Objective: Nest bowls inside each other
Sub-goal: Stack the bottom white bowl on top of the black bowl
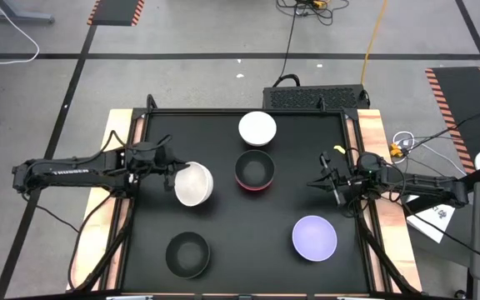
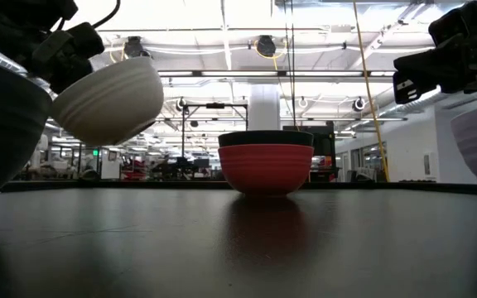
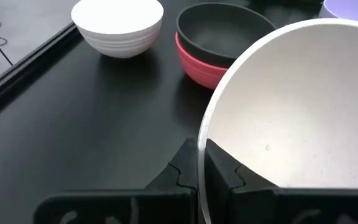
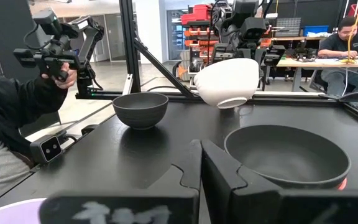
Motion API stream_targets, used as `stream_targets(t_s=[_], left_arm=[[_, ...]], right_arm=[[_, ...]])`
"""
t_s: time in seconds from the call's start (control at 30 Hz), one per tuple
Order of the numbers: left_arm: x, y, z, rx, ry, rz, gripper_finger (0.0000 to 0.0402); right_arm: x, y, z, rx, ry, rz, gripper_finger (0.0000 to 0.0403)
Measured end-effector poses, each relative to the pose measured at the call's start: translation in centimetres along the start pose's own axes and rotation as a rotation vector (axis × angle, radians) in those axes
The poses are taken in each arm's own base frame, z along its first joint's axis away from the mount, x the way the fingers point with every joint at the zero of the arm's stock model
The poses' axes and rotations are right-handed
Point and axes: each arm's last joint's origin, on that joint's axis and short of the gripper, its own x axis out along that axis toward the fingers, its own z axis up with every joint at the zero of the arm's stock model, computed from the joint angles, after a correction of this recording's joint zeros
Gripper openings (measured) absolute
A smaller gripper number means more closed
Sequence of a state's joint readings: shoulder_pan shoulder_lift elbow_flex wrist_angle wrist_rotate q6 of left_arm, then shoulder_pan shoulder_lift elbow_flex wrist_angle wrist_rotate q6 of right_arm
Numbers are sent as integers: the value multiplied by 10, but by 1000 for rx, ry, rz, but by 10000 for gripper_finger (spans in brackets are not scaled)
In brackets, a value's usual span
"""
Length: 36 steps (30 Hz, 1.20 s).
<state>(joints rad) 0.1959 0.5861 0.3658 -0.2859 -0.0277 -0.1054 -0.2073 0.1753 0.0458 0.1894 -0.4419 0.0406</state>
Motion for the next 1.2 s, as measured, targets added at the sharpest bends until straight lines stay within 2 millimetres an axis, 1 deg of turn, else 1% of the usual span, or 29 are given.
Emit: stream_targets(t_s=[0.13, 0.4, 0.57, 0.87, 1.07, 1.2], left_arm=[[0, 1, -7, -9, -1, 0, 5], [1, 1, -11, -11, -35, 4, 5], [6, 0, -11, -11, -164, -45, 5], [13, 3, -19, 13, -367, -88, 5], [12, 10, -11, 14, -456, -103, 5], [14, 17, 6, 29, -475, -102, 5]], right_arm=[[0, 0, 0, 0, 0, 0, 0], [0, 0, 0, 0, 0, 0, 0], [0, 0, 0, -1, 0, 0, 0], [0, 0, 2, -14, -28, 0, 0], [0, 0, 4, -28, -55, 1, 0], [0, 0, 4, -30, -57, 1, 0]])
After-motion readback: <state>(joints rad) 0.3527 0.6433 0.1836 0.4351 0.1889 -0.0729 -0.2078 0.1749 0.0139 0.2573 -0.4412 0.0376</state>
